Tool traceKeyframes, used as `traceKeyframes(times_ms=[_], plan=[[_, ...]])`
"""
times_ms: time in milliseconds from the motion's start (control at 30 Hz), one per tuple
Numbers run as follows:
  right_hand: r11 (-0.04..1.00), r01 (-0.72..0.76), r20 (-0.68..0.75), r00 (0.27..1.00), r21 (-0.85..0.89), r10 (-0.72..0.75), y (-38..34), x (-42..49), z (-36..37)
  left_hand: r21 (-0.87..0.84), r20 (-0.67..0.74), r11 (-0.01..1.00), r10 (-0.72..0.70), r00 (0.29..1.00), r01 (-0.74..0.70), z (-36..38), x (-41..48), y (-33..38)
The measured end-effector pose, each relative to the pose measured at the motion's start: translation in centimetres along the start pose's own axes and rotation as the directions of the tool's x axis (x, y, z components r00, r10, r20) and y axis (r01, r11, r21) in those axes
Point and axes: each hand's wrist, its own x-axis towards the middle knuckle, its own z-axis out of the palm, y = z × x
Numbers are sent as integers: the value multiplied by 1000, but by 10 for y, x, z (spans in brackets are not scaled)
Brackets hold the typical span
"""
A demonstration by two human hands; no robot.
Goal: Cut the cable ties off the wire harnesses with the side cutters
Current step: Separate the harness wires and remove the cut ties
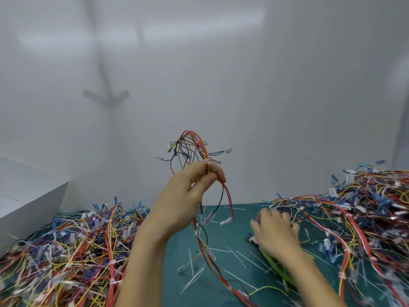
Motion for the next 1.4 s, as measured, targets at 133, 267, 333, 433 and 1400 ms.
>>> traceKeyframes(times_ms=[133, 267, 333, 433, 1400], plan=[[517, 236, -211, 972, 823, -107, -26, -12, -68, 174, 102, 984, 28, 994, -45, 6, 0, 7], [163, 277, -218, 926, 947, -307, -41, -33, -102, 352, 211, 935, -30, 977, -48, 20, 0, 19], [139, 229, -187, 946, 963, -266, -45, -37, -104, 440, 258, 895, -47, 965, -75, 28, 0, 22], [130, 252, -232, 961, 959, -151, -44, -36, -103, 517, 303, 850, -73, 950, -100, 39, 0, 23], [366, 375, -261, 909, 852, -324, -46, -47, -123, -496, -341, 866, -254, 905, 57, -7, 1, 21]])
